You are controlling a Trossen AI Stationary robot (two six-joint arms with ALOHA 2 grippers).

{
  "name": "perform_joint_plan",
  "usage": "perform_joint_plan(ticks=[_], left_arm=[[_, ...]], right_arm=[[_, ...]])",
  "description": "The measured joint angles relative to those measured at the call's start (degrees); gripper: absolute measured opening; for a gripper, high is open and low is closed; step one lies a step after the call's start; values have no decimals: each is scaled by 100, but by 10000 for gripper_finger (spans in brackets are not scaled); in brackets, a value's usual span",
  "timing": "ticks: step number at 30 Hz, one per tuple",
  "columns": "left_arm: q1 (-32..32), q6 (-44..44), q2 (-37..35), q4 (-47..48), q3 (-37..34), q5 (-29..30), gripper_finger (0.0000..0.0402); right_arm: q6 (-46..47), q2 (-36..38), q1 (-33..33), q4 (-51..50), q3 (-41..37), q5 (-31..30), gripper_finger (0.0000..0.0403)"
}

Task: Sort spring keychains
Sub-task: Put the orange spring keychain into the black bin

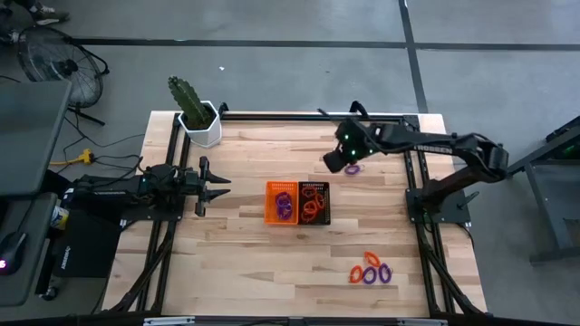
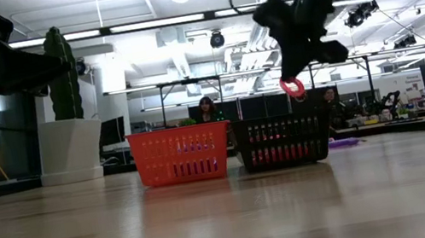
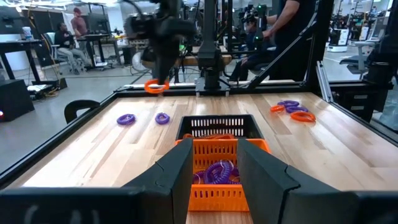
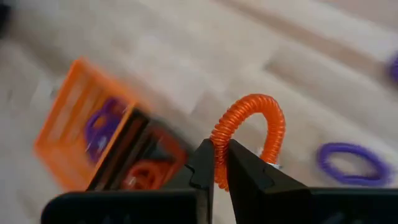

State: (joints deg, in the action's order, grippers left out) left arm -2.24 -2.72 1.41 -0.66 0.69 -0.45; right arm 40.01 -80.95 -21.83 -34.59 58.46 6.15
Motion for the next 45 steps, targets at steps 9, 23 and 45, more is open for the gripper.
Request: perform_joint_plan(ticks=[9, 23, 45], left_arm=[[0, 0, 0, 0, 0, -1, 122], [0, 1, 0, 1, 0, 0, 122], [0, 1, 0, 1, 0, -2, 122]], right_arm=[[-944, -224, 1145, 370, 1, 153, 29], [-2085, -1213, 2421, 1148, 11, -260, 30], [-2101, -1532, 2446, 1182, 11, -1176, 77]])
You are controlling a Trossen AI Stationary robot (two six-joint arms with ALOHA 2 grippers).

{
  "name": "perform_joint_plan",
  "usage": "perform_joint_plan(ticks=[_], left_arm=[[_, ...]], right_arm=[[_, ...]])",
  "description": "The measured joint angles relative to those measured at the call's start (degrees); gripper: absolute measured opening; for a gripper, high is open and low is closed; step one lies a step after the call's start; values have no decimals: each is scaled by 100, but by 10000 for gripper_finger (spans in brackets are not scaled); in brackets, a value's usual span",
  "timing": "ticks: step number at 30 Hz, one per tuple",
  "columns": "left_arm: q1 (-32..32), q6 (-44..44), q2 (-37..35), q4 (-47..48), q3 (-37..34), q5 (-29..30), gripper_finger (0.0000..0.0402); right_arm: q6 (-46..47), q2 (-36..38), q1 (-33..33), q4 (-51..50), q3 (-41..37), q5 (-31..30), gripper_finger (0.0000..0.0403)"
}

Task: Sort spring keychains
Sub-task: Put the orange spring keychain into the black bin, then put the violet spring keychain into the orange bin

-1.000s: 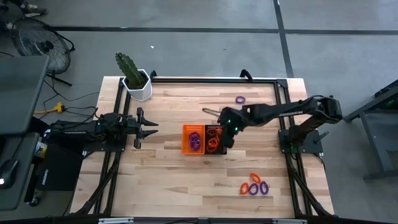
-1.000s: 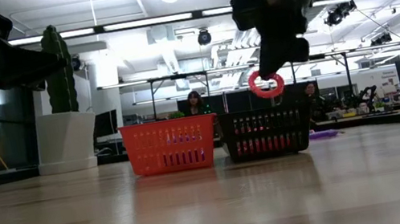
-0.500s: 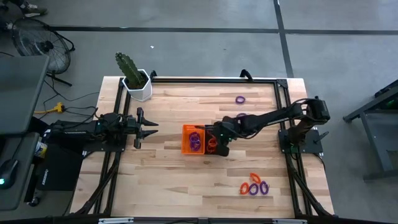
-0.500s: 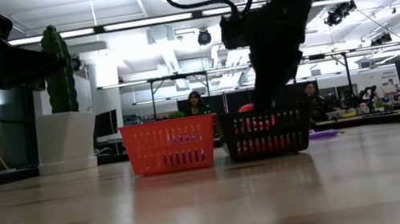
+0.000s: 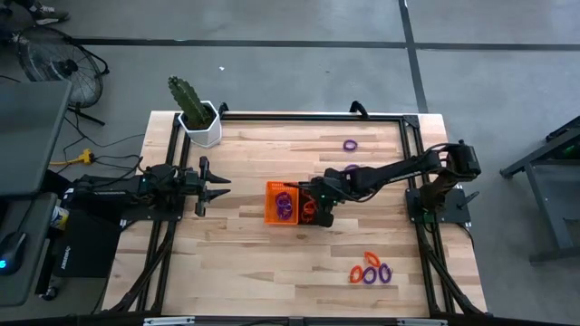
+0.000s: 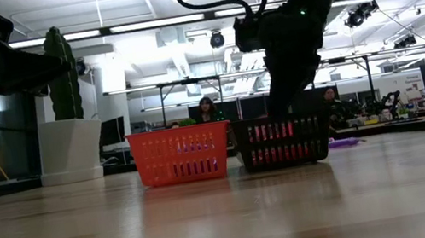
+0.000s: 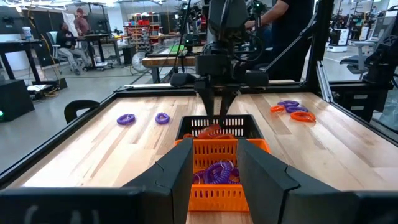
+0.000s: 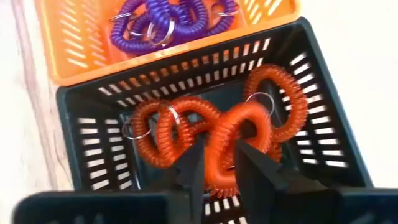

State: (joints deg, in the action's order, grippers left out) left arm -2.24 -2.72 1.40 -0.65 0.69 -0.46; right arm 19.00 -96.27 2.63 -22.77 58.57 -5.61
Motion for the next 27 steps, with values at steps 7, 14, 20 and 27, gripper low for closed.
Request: perform_joint_plan(ticks=[7, 14, 20, 27], left_arm=[[0, 1, -1, -2, 0, 2, 122], [0, 0, 1, -2, 0, 2, 122], [0, 0, 0, -1, 0, 0, 122], [0, -1, -2, -2, 0, 2, 122]], right_arm=[[0, 21, -176, 166, 0, 450, 139], [142, 90, -662, 115, 20, 1055, 173], [11, 510, -1296, -197, 275, 883, 177], [187, 599, -2363, -1363, 600, 396, 167]])
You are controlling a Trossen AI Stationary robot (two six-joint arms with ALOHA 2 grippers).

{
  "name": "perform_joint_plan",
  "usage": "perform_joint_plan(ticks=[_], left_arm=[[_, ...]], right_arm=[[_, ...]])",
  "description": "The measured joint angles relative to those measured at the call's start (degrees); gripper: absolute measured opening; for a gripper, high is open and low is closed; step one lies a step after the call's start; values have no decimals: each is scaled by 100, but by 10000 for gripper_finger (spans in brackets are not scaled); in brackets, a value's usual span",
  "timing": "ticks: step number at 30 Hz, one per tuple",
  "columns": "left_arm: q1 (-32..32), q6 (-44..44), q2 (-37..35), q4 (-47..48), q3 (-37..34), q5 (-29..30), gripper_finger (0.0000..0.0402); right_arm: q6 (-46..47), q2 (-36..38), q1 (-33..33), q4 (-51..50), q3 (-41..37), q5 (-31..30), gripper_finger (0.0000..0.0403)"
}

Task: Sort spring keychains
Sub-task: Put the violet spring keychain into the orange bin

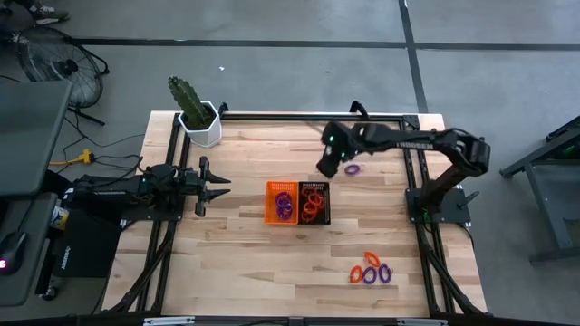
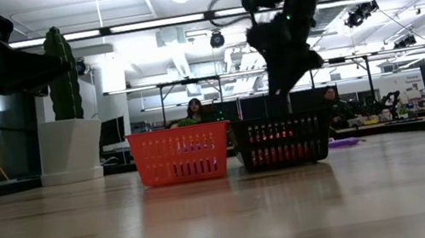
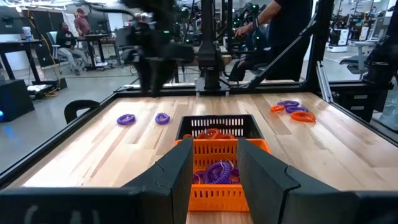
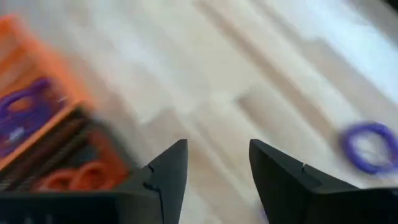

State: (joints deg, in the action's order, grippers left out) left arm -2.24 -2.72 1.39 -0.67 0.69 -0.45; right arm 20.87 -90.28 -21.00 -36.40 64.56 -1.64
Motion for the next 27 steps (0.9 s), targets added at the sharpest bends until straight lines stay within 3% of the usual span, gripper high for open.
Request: perform_joint_plan(ticks=[10, 21, 27], left_arm=[[0, 0, 0, 0, 0, 0, 122], [0, 1, 1, 1, 0, -2, 122], [0, 2, 0, 0, 0, 0, 122]], right_arm=[[909, -327, -1114, -205, 105, -145, 156], [1065, -1863, -1721, -1936, 1969, -144, 173], [1017, -2406, -1887, -2424, 2407, 50, 185]])
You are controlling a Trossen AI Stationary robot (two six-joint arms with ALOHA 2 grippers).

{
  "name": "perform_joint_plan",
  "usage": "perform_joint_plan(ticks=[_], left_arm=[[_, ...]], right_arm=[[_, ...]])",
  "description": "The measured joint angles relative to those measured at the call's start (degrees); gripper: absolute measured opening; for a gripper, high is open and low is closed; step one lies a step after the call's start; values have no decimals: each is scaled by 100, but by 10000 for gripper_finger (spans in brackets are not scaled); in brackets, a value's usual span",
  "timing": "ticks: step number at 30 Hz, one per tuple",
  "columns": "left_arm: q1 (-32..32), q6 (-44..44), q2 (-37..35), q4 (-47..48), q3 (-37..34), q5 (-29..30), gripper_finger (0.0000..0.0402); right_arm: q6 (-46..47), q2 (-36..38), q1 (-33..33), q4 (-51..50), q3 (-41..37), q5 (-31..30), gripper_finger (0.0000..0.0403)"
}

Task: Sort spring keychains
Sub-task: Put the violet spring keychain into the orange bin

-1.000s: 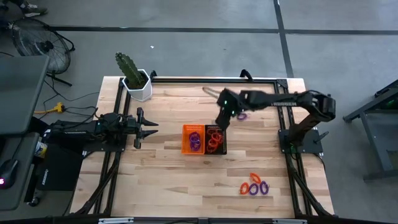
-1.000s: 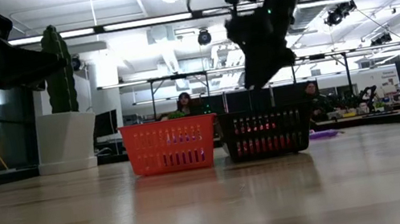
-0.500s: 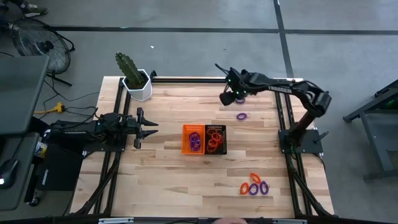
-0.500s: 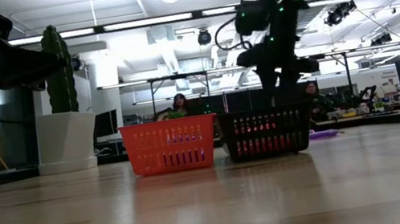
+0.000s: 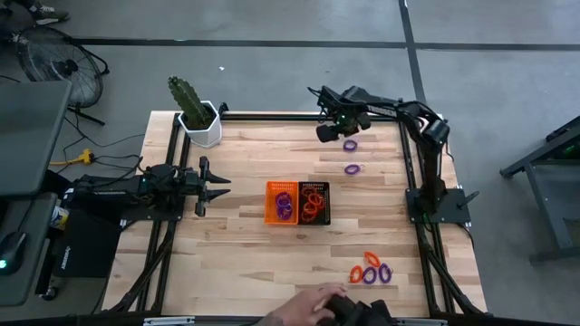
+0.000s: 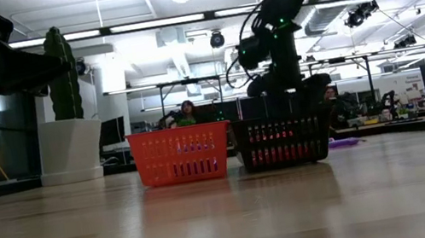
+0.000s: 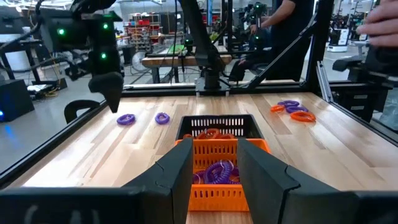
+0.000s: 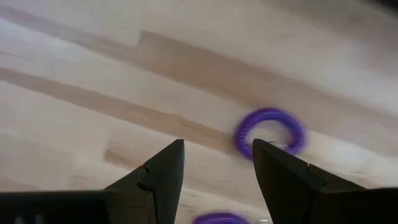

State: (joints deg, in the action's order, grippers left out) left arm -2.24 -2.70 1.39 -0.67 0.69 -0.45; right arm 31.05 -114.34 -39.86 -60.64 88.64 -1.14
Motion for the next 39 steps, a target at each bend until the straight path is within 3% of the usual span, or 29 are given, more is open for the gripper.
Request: perform_joint_plan(ticks=[4, 23, 29, 39], left_arm=[[0, 0, 1, 0, 0, 0, 122], [0, -2, 1, 2, 0, -1, 122], [0, -2, 0, 1, 0, -1, 122], [0, 0, 1, 0, 0, 0, 122]], right_arm=[[-1, -178, -81, -34, -41, 269, 189], [-42, -321, -442, -125, -41, 157, 189], [-130, -570, -481, -103, -43, 600, 188], [-149, -578, -600, 53, -166, 595, 188]])
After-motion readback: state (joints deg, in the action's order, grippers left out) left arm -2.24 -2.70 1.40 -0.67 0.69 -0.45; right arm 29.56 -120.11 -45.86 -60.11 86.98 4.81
